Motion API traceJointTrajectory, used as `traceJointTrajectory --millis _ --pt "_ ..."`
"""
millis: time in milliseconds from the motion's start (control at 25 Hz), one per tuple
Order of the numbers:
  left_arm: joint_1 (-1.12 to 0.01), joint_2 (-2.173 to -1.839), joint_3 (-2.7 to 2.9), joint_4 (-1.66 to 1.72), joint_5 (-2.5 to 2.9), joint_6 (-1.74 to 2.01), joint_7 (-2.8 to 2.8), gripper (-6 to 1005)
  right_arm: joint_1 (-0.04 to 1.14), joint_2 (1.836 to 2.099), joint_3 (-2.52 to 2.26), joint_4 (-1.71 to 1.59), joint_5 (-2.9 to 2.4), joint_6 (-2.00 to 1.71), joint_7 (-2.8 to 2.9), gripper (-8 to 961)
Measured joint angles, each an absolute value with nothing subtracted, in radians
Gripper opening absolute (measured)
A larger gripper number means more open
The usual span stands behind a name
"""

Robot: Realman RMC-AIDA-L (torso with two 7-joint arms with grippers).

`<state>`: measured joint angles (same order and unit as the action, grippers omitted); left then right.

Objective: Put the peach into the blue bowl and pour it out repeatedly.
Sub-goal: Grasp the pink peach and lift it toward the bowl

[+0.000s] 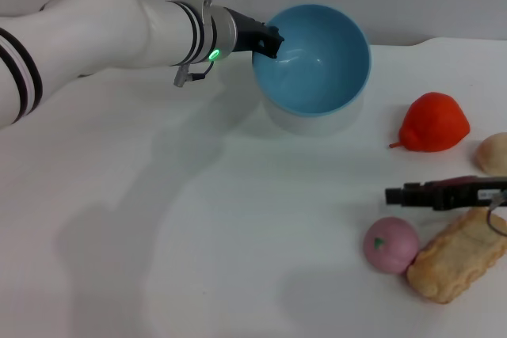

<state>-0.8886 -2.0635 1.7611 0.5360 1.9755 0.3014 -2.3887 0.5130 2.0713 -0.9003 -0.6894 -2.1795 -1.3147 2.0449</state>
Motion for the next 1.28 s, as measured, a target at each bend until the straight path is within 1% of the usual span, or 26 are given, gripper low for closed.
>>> traceJointTrajectory --millis 480,1040,1240,1280 --pt "-0.887 -2.065 1.768 0.535 1.974 0.311 -2.386 -1 0.56 2.069 -1.031 -0.6 -2.222 -1.277 2.117 533" --pt "-0.863 -2.069 1.784 0.535 1.974 0.314 -2.387 -2 0.564 2.071 -1.052 -0.603 -2.22 -1.28 2.114 408" --pt "-0.854 -2.069 1.786 0.534 1.974 0.314 -2.387 -2 0.558 2.074 -1.049 -0.642 -2.205 -1.293 2.113 193" --pt "-0.853 -2.069 1.789 0.534 1.974 0.314 -2.387 -2 0.552 2.074 -1.049 -0.66 -2.194 -1.302 2.112 173"
